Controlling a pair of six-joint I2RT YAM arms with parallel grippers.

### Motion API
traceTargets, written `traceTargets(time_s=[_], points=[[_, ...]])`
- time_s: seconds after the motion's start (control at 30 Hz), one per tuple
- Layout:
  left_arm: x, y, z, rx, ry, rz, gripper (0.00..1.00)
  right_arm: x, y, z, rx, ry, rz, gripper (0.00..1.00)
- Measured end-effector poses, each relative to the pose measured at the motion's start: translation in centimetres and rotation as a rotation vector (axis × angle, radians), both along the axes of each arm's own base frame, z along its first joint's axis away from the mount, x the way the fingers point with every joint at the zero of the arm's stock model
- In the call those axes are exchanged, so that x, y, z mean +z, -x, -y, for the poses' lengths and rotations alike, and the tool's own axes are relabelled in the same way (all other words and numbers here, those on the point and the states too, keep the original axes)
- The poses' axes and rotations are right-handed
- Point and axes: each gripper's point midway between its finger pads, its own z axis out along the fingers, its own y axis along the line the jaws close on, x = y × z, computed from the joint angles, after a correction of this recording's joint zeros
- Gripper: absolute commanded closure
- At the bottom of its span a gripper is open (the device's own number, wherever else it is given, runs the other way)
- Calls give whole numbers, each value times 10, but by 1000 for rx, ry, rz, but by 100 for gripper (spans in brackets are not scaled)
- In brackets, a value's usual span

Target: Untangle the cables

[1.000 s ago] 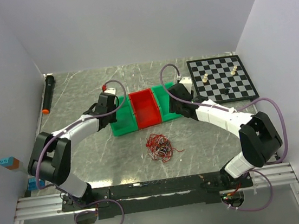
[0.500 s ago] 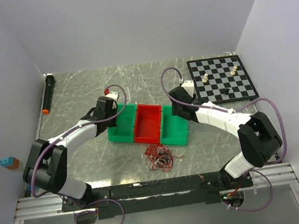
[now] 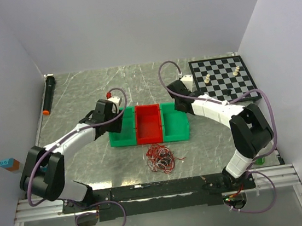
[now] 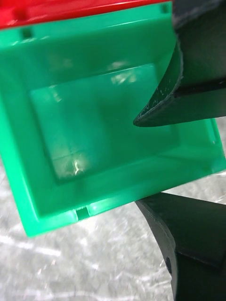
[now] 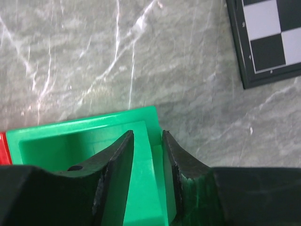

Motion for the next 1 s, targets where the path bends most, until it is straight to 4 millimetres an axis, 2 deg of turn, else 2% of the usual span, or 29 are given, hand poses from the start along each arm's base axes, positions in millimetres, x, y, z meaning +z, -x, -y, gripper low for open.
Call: traceTargets(time_s=[0.17,0.33,0.43,0.5,0.57,0.73,0.77,0.87,1.0], points=[[-1,13,6,-71,26,-25,39,1,-15,4,-23,2,2,61],[-2,10,10,-91,27,-23,40,1,-25,7,-45,-8,8,60],[-4,4,11,-86,20,-27,39,1,-25,8,-49,-8,12,54],[-4,-3,14,-83,21,-28,29,1,-25,9,-55,-7,13,48],[-3,-6,18,-88,33,-31,23,1,-25,9,-64,-13,16,42],[0,-4,24,-115,51,-40,1,2,-14,12,-62,-31,23,31],[2,-2,24,-117,52,-43,3,3,-9,14,-57,-33,23,29],[13,5,24,-129,62,-43,3,14,-4,14,-39,-55,48,24],[43,13,20,-166,67,12,3,47,-3,8,-6,-106,123,18]])
